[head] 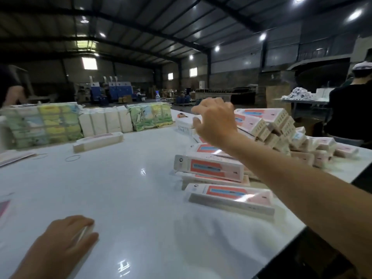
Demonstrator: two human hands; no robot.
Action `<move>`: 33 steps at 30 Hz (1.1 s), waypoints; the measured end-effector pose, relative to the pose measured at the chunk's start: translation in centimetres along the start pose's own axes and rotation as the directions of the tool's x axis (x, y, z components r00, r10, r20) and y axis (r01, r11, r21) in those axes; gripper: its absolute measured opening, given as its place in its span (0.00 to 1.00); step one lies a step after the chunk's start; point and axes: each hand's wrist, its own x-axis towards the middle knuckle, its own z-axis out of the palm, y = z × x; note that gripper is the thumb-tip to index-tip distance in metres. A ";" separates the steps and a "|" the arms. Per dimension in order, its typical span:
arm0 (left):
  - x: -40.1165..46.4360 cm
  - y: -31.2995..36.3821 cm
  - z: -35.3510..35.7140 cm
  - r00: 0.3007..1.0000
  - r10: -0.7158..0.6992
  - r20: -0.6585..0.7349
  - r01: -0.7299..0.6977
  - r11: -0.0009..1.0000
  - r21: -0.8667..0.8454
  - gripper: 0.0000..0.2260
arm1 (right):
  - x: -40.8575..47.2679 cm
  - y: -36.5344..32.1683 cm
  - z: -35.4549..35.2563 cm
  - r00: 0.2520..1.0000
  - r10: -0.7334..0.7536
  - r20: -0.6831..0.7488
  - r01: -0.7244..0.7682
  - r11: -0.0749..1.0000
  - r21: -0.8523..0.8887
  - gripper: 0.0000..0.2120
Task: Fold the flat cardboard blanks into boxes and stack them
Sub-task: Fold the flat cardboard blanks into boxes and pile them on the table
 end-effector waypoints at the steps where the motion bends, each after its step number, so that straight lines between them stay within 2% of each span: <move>1: -0.2 0.7 -0.4 1.000 0.006 -0.011 -0.006 1.000 0.008 0.28 | -1.1 -2.9 0.5 0.998 -0.060 0.009 0.058 0.992 0.116 0.15; 3: -0.8 1.4 -1.1 1.000 0.029 0.003 -0.029 0.999 0.036 0.19 | -4.1 -8.0 2.6 0.976 -0.166 0.139 0.120 0.949 0.291 0.14; 4: -1.0 1.7 -1.2 0.999 0.029 0.013 -0.029 0.999 0.042 0.17 | -5.9 -10.1 3.9 0.945 -0.213 0.247 0.130 0.941 0.313 0.14; 6: -1.4 2.2 -1.3 0.999 0.030 0.014 -0.030 0.999 0.016 0.19 | -9.4 -13.1 6.7 0.845 -0.252 0.471 0.125 0.950 0.285 0.15; 7: -1.6 2.4 -1.4 0.999 0.026 0.021 -0.027 1.000 0.012 0.21 | -10.8 -13.9 8.0 0.804 -0.254 0.538 0.117 0.954 0.275 0.15; 10: -1.6 2.6 -1.3 1.000 0.020 0.004 -0.020 0.999 0.045 0.19 | -13.2 -14.3 10.3 0.808 -0.258 0.529 0.106 0.948 0.301 0.15; 14: -1.9 2.8 -1.2 1.000 -0.014 0.018 0.014 1.000 0.001 0.16 | -13.3 -13.8 11.0 0.824 -0.261 0.503 0.088 0.936 0.341 0.15; 17: -1.1 1.5 -3.5 0.991 -0.113 0.073 0.122 0.983 -0.139 0.15 | -13.3 -14.0 11.2 0.827 -0.259 0.500 0.081 0.933 0.350 0.14; 19: -0.1 -1.1 -6.4 0.971 -0.238 0.037 0.241 0.957 -0.159 0.16 | -13.2 -14.1 11.3 0.830 -0.253 0.498 0.066 0.929 0.363 0.13; 21: 0.6 -5.1 -9.9 0.916 -0.392 -0.083 0.394 0.919 0.011 0.18 | -13.0 -14.4 11.6 0.830 -0.229 0.509 0.035 0.932 0.361 0.11; 23: -0.1 -9.9 -13.0 0.796 -0.555 -0.244 0.601 0.772 0.205 0.23 | -12.9 -14.6 12.3 0.835 -0.195 0.514 -0.006 0.931 0.364 0.09; 24: -0.9 -12.2 -14.2 0.713 -0.641 -0.285 0.700 0.675 0.235 0.29 | -12.9 -14.6 12.7 0.844 -0.171 0.508 -0.034 0.929 0.370 0.08; 26: -2.6 -16.4 -15.5 0.560 -0.781 -0.277 0.827 0.507 0.243 0.42 | -12.9 -14.6 13.5 0.855 -0.139 0.500 -0.066 0.926 0.371 0.08; 27: -3.2 -17.9 -15.8 0.519 -0.816 -0.256 0.850 0.460 0.259 0.46 | -13.0 -14.6 14.0 0.859 -0.138 0.494 -0.066 0.925 0.374 0.09; 30: -3.2 -20.3 -15.8 0.512 -0.834 -0.206 0.849 0.455 0.270 0.48 | -12.9 -14.3 14.9 0.889 -0.159 0.431 -0.028 0.918 0.395 0.11; 33: -2.4 -21.0 -16.2 0.485 -0.859 -0.165 0.867 0.447 0.218 0.41 | -13.0 -14.1 15.1 0.902 -0.203 0.382 0.034 0.914 0.405 0.13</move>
